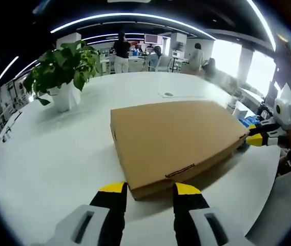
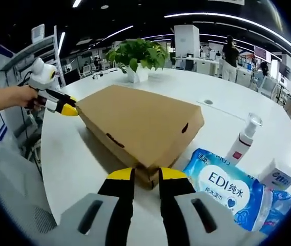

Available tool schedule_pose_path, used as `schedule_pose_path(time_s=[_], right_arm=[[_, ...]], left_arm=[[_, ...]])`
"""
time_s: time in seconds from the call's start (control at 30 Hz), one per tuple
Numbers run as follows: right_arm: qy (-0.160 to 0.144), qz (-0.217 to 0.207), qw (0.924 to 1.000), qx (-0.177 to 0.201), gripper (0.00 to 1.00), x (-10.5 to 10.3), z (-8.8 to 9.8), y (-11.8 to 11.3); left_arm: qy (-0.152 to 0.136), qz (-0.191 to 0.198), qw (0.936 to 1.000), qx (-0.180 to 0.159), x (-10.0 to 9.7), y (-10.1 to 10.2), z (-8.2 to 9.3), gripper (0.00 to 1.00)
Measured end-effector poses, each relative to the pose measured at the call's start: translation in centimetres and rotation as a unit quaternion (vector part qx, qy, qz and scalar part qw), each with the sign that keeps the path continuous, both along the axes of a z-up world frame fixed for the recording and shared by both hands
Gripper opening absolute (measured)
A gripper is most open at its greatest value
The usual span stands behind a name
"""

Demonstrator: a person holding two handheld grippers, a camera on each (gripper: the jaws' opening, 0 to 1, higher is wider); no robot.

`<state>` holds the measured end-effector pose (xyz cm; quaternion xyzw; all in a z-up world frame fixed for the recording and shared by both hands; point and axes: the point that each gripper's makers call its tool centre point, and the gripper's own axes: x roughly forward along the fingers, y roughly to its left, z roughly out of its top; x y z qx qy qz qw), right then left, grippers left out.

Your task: Operate the shoe box by opening the lid, removing the specified soft item, and placing it in the target area until the item is outside and the box remains undamaged.

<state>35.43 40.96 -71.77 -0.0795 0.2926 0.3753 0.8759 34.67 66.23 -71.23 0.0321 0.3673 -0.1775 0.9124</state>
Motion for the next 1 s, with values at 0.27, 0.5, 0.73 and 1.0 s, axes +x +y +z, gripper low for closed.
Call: schedule_pose_path(time_s=[0.27,0.5,0.73,1.0], right_arm=[[0.0,-0.005,1.0,-0.001,0.15,0.0,-0.1,-0.1],[0.002,-0.008,1.0,-0.002,0.16,0.3,-0.1,-0.1],[0.002,-0.008,1.0,-0.001,0.16,0.2,0.0,-0.1],[-0.017,-0.021,0.9996,-0.013,0.26,-0.3,0.9,-1.6]], left_arm=[[0.002,0.0,1.0,0.0,0.1,0.0,0.0,0.36],[0.0,0.002,1.0,-0.004,-0.1,-0.1,0.1,0.37],[-0.003,0.0,1.0,-0.001,-0.1,-0.1,0.1,0.37],[-0.021,0.006,0.9997,0.007,-0.9,0.5,1.3,0.44]])
